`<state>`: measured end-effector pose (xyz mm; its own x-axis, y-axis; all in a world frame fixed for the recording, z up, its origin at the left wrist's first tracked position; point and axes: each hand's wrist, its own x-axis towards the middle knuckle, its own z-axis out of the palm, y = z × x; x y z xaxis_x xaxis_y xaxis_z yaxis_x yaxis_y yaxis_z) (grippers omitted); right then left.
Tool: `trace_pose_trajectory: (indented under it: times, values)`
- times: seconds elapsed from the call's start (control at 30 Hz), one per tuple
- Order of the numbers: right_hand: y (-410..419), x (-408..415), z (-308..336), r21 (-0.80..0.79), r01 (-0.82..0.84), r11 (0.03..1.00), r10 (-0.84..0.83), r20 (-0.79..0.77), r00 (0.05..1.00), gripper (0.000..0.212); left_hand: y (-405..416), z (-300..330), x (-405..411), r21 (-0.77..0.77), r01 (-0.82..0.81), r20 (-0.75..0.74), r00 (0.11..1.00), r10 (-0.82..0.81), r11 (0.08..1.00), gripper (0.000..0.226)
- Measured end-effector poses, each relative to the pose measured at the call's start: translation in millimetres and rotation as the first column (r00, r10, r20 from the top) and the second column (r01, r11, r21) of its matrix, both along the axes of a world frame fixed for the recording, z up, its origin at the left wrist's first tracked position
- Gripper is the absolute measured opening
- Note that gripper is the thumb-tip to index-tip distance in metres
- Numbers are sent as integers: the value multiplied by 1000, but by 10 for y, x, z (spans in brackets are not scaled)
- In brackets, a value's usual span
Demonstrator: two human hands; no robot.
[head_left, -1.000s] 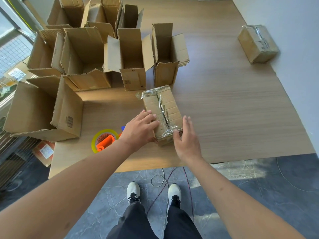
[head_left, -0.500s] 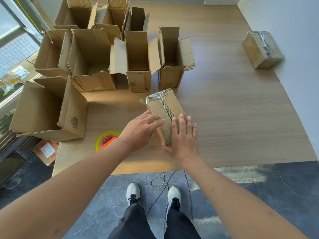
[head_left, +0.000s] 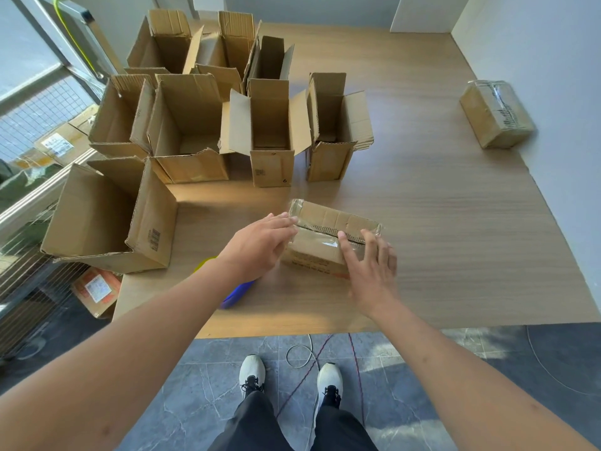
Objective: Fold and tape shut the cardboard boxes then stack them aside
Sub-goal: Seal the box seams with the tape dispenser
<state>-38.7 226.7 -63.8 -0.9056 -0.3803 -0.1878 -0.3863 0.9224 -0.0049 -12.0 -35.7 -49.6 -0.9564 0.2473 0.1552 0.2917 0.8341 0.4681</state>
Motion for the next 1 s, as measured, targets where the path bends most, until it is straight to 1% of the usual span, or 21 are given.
trace_pose_trajectory:
  times: [0.1, 0.17, 0.23, 0.3, 0.37, 0.5, 0.57, 0.7, 0.77, 0.83, 0.9, 0.93, 1.0]
  values:
    - [93, -79, -32, -3, -37, 999, 37, -57, 998, 121, 0, -89, 14, -3, 78, 64, 995, -77, 997, 40]
    - [135, -148, -80, -29, -48, 998, 46, -81, 996, 116, 26, -152, 35, 0, 105, 98, 990, -104, 994, 48]
    - [141, -206, -79, -41, -51, 998, 47, -86, 995, 109, 60, -205, 57, 8, 94, 107, 990, -95, 995, 53]
    - [128, -214, -63, -47, -50, 998, 46, -81, 996, 102, 79, -268, 72, -10, 77, 64, 995, -76, 997, 54]
    - [122, -198, -75, -47, -47, 998, 43, -82, 996, 101, 94, -355, 78, -46, 63, -3, 998, -63, 997, 53]
    - [123, -196, -144, -68, -32, 997, 23, -122, 992, 98, 158, -498, 85, -9, -5, -114, 993, 4, 1000, 49]
    - [128, -225, -118, -61, -28, 998, 24, -78, 997, 99, 192, -529, 77, 0, -27, -149, 988, 26, 1000, 48]
    - [76, -322, 30, 0, -16, 1000, 16, 61, 998, 105, 299, -528, 87, 4, -53, -197, 979, 53, 999, 49]
    - [-6, -339, 120, 5, 2, 1000, -2, 85, 996, 104, 383, -489, 108, -16, -69, -217, 974, 64, 997, 47]
    - [-104, -261, 179, -61, -46, 997, 47, 16, 999, 99, 453, -438, 149, -57, -98, -213, 973, 84, 994, 45]
    - [-188, -110, 154, -227, -146, 963, 128, -93, 987, 86, 467, -406, 208, -103, -140, -194, 974, 118, 985, 48]
    - [-220, -37, 119, -319, -158, 934, 130, -107, 986, 78, 447, -397, 240, -120, -150, -187, 974, 126, 981, 51]
    - [-262, 52, 66, -440, -106, 892, 99, -38, 994, 63, 358, -388, 297, -145, -125, -157, 982, 102, 982, 63]
